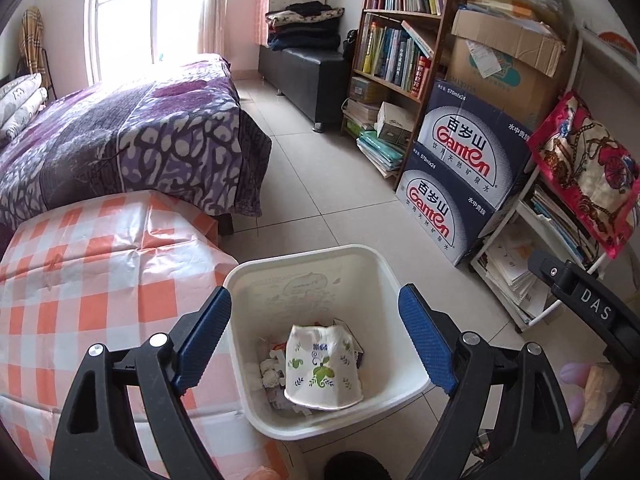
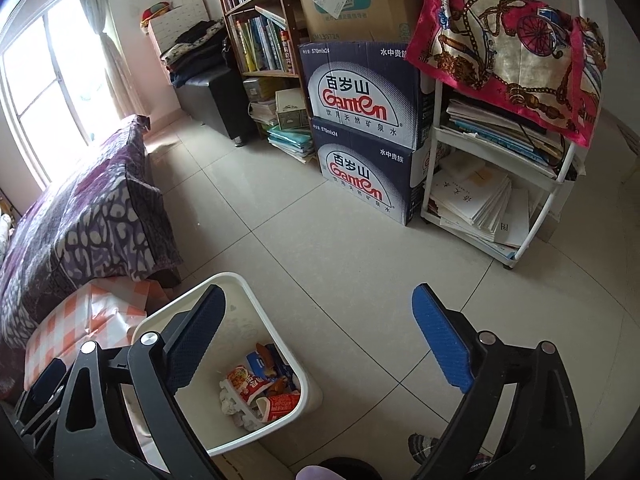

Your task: Collect trash

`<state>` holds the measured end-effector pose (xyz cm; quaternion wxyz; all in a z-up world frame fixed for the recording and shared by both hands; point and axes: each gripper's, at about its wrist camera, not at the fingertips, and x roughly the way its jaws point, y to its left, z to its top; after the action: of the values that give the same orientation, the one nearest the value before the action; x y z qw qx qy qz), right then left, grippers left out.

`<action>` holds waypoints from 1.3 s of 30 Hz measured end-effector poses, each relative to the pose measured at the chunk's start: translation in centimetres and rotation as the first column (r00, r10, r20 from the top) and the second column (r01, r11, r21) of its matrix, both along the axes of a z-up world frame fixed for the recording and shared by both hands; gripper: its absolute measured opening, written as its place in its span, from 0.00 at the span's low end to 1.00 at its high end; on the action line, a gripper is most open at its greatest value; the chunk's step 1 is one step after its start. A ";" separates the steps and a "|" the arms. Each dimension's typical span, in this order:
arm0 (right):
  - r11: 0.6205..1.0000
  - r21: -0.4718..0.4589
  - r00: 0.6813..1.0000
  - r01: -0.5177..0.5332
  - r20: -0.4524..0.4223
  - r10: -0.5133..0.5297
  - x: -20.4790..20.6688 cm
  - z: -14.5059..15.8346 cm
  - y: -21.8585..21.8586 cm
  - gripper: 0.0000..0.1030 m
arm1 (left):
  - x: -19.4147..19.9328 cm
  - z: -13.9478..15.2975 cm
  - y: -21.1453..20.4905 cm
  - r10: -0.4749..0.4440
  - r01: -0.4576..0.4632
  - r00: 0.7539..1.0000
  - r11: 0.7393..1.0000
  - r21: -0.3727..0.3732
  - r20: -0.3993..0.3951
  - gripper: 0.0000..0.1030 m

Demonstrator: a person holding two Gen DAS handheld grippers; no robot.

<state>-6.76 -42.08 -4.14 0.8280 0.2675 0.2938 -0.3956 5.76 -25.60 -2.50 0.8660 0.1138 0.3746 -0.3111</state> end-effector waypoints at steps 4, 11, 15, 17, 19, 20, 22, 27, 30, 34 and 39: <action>0.993 -0.119 1.000 -0.023 0.019 0.026 -0.5 1.3 2.5 0.93 | -1.0 1.3 1.7 0.048 -0.049 0.995 0.999 0.014 0.086 0.86; 0.970 -0.234 0.996 -0.065 0.050 0.078 -1.1 3.1 6.6 0.93 | -2.3 3.3 6.8 0.189 -0.191 0.965 0.982 -0.007 0.183 0.93; 0.965 -0.239 0.990 -0.112 0.054 0.128 -1.2 3.5 8.6 0.93 | -3.1 3.9 9.8 0.240 -0.240 0.953 0.971 -0.023 0.186 0.93; 0.960 -0.248 0.988 -0.133 0.046 0.149 -1.1 3.3 9.8 0.93 | -3.6 3.7 11.3 0.248 -0.249 0.951 0.968 -0.018 0.186 0.93; 0.957 -0.250 0.985 -0.151 0.046 0.167 -1.1 3.1 10.9 0.93 | -4.2 3.4 12.7 0.263 -0.266 0.945 0.964 -0.009 0.195 0.93; 0.955 -0.248 0.983 -0.162 0.049 0.179 -1.2 3.0 11.5 0.93 | -4.3 3.2 13.3 0.270 -0.274 0.944 0.962 -0.005 0.190 0.93; 0.951 -0.249 0.978 -0.184 0.050 0.202 -1.5 2.8 12.6 0.93 | -4.5 2.7 14.6 0.286 -0.291 0.941 0.957 0.002 0.179 0.93; 0.934 -0.267 0.967 -0.238 0.028 0.254 -1.6 1.9 15.3 0.93 | -4.9 1.9 17.4 0.336 -0.339 0.930 0.941 -0.004 0.152 0.93; 0.918 -0.278 0.955 -0.283 0.003 0.295 -1.4 1.4 16.8 0.93 | -5.4 1.6 18.5 0.354 -0.357 0.922 0.934 -0.010 0.156 0.93; 0.892 -0.314 0.941 -0.326 -0.017 0.338 -1.2 1.3 18.6 0.93 | -5.8 1.0 19.1 0.362 -0.369 0.916 0.929 0.012 0.172 0.93; 0.881 -0.340 0.939 -0.328 -0.012 0.345 -1.0 1.3 19.5 0.93 | -6.0 0.8 19.6 0.373 -0.382 0.911 0.924 0.018 0.176 0.93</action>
<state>-7.74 -22.59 -2.89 0.9244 0.0764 0.2433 -0.2837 -0.22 -6.01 -1.68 0.9351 0.0879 0.3227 -0.1173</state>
